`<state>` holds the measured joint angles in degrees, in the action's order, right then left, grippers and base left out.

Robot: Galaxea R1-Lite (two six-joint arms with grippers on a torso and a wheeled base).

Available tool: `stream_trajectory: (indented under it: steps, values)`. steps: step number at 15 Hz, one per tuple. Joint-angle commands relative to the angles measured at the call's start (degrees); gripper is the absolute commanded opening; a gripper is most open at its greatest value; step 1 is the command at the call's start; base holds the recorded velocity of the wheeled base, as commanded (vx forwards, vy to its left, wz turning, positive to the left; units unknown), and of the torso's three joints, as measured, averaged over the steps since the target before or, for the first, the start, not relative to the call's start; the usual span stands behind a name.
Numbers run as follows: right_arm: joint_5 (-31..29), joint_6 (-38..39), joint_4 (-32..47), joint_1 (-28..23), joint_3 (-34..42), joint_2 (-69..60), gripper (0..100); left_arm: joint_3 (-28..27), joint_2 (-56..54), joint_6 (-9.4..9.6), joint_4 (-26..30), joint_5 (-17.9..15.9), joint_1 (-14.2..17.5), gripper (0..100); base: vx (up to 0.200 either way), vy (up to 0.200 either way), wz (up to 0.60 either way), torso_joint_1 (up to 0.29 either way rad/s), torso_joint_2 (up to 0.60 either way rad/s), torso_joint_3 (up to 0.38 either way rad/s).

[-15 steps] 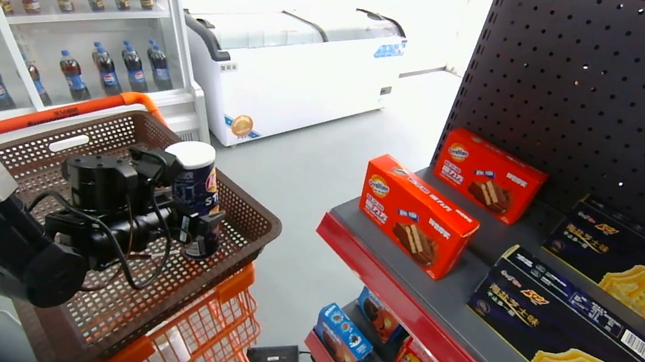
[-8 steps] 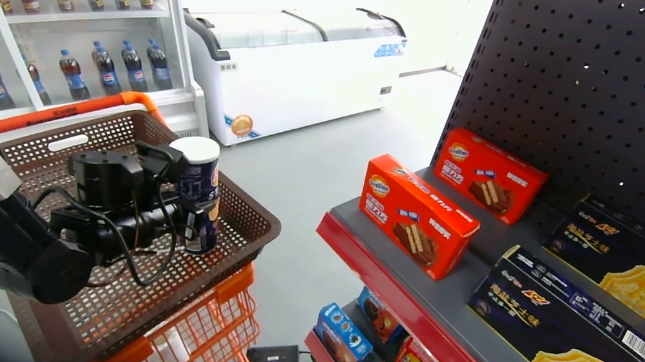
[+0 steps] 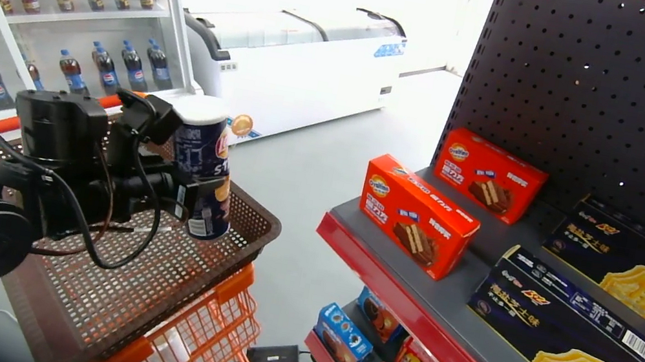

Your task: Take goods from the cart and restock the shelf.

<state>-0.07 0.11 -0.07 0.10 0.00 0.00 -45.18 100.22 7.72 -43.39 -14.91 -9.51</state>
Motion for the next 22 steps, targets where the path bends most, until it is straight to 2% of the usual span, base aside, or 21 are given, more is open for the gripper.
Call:
stream_trajectory:
  steps: [1, 2, 4, 6, 7, 8, 16, 18, 19, 20, 22]
  values:
    - [0.0, 0.0, 0.0, 0.0, 0.0, 0.0, 100, -0.7, -13.8, -0.60, 7.7, -3.4, -3.7, 0, 0.000, 0.000, 0.00, 0.000, 0.00, 0.000]
    - [0.0, 0.0, 0.0, 0.0, 0.0, 0.0, 100, -0.6, -15.8, -1.56, 8.4, -3.2, -4.7, 0, 0.000, 0.000, 0.00, 0.000, 0.00, 0.000]
    - [0.0, 0.0, 0.0, 0.0, 0.0, 0.0, 100, -0.1, -19.4, -2.00, 9.1, -3.0, -6.7, 0, 0.000, 0.000, 0.00, 0.000, 0.00, 0.000]
    - [0.0, 0.0, 0.0, 0.0, 0.0, 0.0, 100, -0.3, -22.6, -2.09, 13.3, -2.7, -8.9, 0, 0.000, 0.000, 0.00, 0.000, 0.00, 0.000]
    - [0.0, 0.1, 0.0, 0.0, 0.0, 0.0, 100, -1.0, -25.3, -2.18, 18.0, -2.5, -9.8, 0, 0.000, 0.000, 0.00, 0.000, 0.00, 0.000]
    - [0.0, 0.0, 0.0, 0.0, 0.0, 0.0, 100, -1.1, -25.9, -2.09, 19.2, -2.5, -9.7, 0, 0.000, 0.000, 0.00, 0.000, 0.00, 0.000]
    - [0.0, 0.1, 0.0, 0.0, 0.0, 0.0, 100, -0.3, -30.7, -2.09, 19.8, -3.5, -10.4, 0, 0.000, 0.000, 0.00, 0.000, 0.00, 0.000]
    - [0.0, 0.1, 0.0, 0.0, 0.0, 0.0, 100, 3.0, -32.9, -2.18, 19.9, -3.6, -11.6, 0, 0.000, 0.000, 0.00, 0.000, 0.00, 0.000]
    - [0.0, 0.0, 0.0, 0.0, 0.0, 0.0, 100, 5.7, -33.8, -2.79, 19.7, -3.9, -11.8, 0, 0.000, 0.000, 0.00, 0.000, 0.00, 0.000]
    - [0.0, 0.0, 0.0, 0.0, 0.0, 0.0, 100, 6.2, -34.0, -3.50, 19.7, -4.7, -12.0, 0, 0.000, 0.000, 0.00, 0.000, 0.00, 0.000]
    - [0.0, 0.0, 0.0, 0.0, 0.0, 0.0, 100, 6.0, -34.3, -3.67, 19.8, -5.6, -14.6, 0, 0.000, 0.000, 0.00, 0.000, 0.00, 0.000]
